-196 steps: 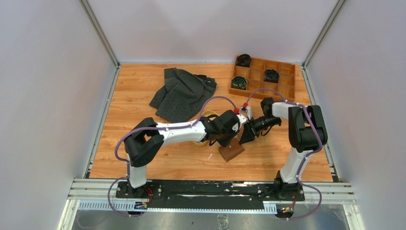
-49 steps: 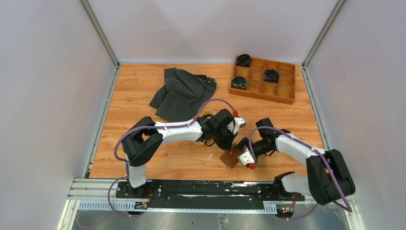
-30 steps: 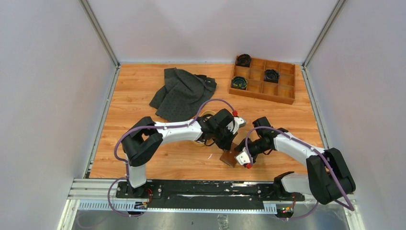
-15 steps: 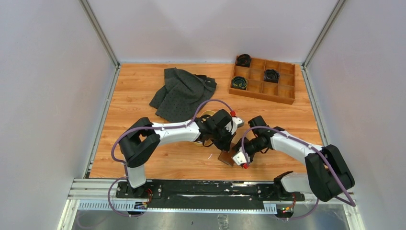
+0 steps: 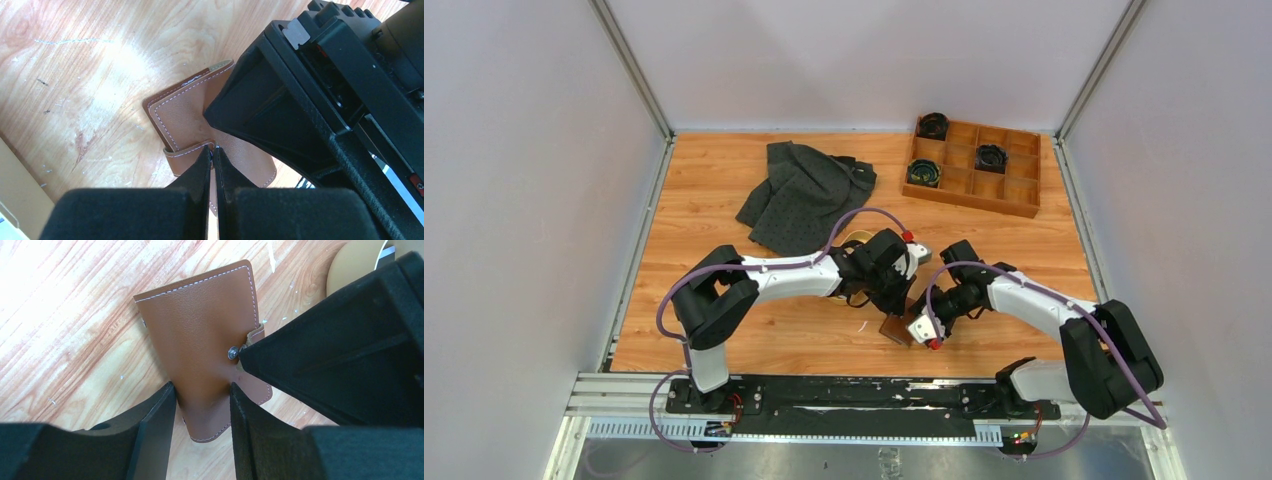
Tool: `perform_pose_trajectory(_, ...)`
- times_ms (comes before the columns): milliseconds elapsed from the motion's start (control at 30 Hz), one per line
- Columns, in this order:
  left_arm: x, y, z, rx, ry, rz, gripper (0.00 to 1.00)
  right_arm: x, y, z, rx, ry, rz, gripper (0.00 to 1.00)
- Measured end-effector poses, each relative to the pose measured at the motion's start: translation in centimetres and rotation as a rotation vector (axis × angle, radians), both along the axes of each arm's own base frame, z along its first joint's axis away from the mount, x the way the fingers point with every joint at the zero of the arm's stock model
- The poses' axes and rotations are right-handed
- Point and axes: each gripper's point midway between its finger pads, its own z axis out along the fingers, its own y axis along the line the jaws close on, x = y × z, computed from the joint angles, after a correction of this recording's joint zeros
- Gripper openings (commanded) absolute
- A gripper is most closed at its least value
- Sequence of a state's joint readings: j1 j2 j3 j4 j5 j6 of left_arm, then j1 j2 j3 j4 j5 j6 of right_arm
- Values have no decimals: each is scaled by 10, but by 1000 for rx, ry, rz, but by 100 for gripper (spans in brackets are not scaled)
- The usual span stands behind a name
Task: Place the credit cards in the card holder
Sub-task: Close the card holder at the center of the board.
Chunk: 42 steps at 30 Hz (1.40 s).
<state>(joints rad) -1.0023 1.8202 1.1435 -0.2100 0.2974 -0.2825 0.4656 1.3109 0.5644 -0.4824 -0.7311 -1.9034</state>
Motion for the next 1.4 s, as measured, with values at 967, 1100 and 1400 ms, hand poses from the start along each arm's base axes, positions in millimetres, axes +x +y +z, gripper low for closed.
perform_pose_trajectory(967,4,2,3,-56,4,120,9,3,5,0,1,8,-4,34)
perform_pose_trajectory(1100,9,3,26,-88,-47,141,19,3,5,0,1,8,-4,34)
perform_pose_trajectory(1400,17,18,41,-34,-120,167,38,3,5,0,1,8,-4,34)
